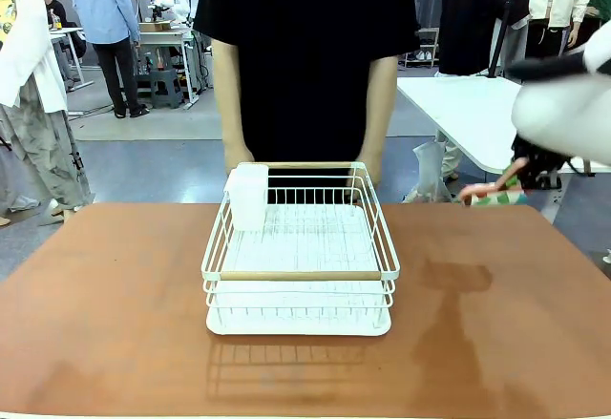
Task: Clean the table.
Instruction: Place the Lint Roller down when the Dish drying rack is positioned in the middle of the table.
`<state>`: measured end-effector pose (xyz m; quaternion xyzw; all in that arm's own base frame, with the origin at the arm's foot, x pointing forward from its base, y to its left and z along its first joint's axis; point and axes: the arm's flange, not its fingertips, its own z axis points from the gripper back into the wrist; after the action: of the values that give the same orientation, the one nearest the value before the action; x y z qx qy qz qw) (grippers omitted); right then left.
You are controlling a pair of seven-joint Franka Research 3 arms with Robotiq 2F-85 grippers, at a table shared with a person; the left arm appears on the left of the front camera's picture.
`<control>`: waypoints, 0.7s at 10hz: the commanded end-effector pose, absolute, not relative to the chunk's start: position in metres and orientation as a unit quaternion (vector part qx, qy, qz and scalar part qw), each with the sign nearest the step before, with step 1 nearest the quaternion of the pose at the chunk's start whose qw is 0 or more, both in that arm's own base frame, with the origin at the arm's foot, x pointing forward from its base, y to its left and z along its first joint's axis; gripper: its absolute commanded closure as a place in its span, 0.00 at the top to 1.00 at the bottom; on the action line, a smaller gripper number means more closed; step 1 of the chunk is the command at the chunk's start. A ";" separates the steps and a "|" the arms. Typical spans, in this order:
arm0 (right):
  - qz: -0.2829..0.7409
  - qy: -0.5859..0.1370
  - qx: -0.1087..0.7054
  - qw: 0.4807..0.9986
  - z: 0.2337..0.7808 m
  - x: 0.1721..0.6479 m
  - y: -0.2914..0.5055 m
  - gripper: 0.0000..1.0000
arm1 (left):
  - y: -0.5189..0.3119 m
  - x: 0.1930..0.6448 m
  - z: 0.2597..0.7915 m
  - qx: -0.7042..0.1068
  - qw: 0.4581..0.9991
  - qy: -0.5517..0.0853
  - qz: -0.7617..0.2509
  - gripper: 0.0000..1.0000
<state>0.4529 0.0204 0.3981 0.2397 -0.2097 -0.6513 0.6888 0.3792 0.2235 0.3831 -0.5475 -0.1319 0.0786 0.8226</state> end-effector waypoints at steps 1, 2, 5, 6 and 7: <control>-0.654 -0.193 0.238 0.692 0.386 0.457 0.027 0.22 | 0.225 0.378 0.385 -0.544 0.824 -0.137 0.079 1.00; -0.645 -0.191 0.228 0.704 0.376 0.457 0.025 0.22 | 0.225 0.378 0.385 -0.544 0.824 -0.137 0.079 1.00; -0.620 -0.178 0.204 0.736 0.357 0.460 0.031 0.22 | 0.225 0.378 0.385 -0.544 0.824 -0.137 0.079 1.00; -0.618 -0.170 0.199 0.742 0.352 0.462 0.033 0.22 | 0.225 0.378 0.385 -0.544 0.824 -0.137 0.079 1.00; -0.616 -0.167 0.198 0.744 0.350 0.461 0.034 0.22 | 0.225 0.378 0.385 -0.544 0.824 -0.137 0.079 1.00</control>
<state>0.4571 0.0319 0.3475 0.2001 -0.1700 -0.6259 0.7344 0.3792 0.2235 0.3831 -0.5475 -0.1319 0.0786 0.8226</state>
